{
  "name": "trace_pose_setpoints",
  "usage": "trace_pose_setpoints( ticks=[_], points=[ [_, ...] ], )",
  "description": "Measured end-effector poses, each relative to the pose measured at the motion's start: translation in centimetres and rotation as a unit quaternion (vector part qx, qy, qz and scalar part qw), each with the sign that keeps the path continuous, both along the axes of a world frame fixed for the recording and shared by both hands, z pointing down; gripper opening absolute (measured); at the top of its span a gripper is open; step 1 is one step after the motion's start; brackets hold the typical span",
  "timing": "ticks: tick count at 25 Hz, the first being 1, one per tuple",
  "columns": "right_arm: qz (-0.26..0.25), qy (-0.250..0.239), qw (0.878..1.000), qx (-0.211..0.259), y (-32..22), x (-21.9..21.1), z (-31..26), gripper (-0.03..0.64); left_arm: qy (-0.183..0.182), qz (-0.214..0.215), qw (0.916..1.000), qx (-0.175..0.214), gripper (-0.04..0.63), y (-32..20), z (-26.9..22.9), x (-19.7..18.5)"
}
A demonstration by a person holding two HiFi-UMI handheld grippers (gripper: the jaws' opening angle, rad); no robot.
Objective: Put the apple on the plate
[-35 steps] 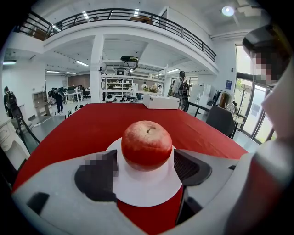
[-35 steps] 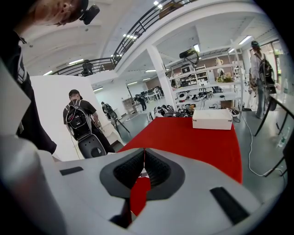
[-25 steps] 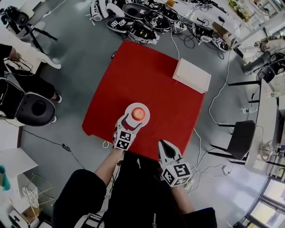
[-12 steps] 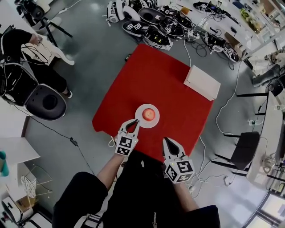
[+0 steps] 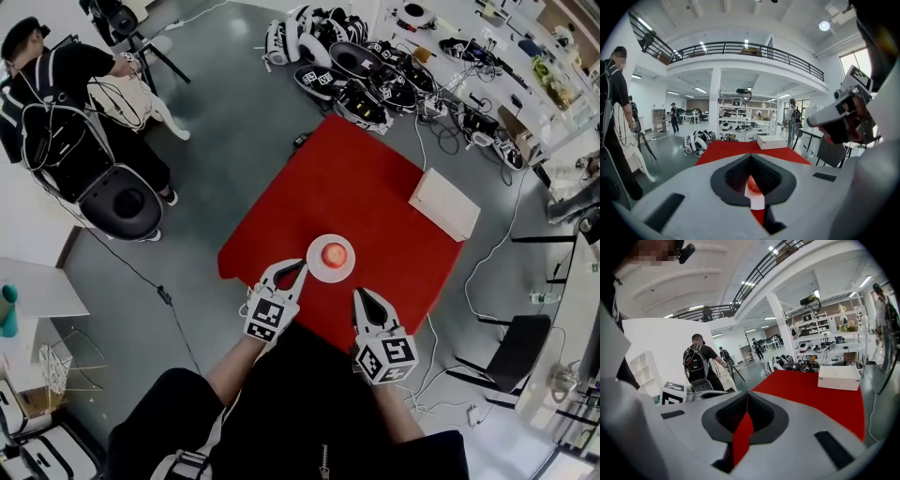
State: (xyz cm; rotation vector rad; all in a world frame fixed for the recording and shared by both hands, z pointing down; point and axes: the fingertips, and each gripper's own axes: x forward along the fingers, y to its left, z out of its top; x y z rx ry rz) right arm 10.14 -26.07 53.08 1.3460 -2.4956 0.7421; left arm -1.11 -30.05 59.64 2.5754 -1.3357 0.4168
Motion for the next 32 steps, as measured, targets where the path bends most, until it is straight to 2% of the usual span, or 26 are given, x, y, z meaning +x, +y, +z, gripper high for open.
trace_pose_setpoints(
  ticks=[5, 10, 15, 22, 32],
  points=[
    [0.01, -0.011, 0.999, 0.042, -1.5, -0.2, -2.1, 0.011, 0.013, 0.005, 0.9997, 0.018, 0.005, 0.7, -4.6, 0.2],
    [-0.002, -0.013, 0.998, 0.068, -2.0, -1.3, -3.4, 0.011, 0.038, 0.006, 0.9986, 0.035, 0.005, 1.3, -8.2, -0.1],
    [-0.005, -0.009, 0.997, 0.08, -1.9, -2.1, -4.1, 0.011, 0.028, 0.018, 0.9986, 0.041, 0.006, 1.7, -10.4, -0.2],
    [-0.008, 0.002, 0.998, 0.069, -1.2, -2.1, -3.8, 0.009, 0.024, 0.033, 0.9986, 0.032, 0.006, 2.1, -10.4, 0.5],
    [-0.004, 0.009, 0.998, 0.059, -1.3, -1.3, -3.3, 0.009, 0.044, 0.03, 0.9984, 0.016, 0.006, 1.1, -9.4, 1.7]
  ],
)
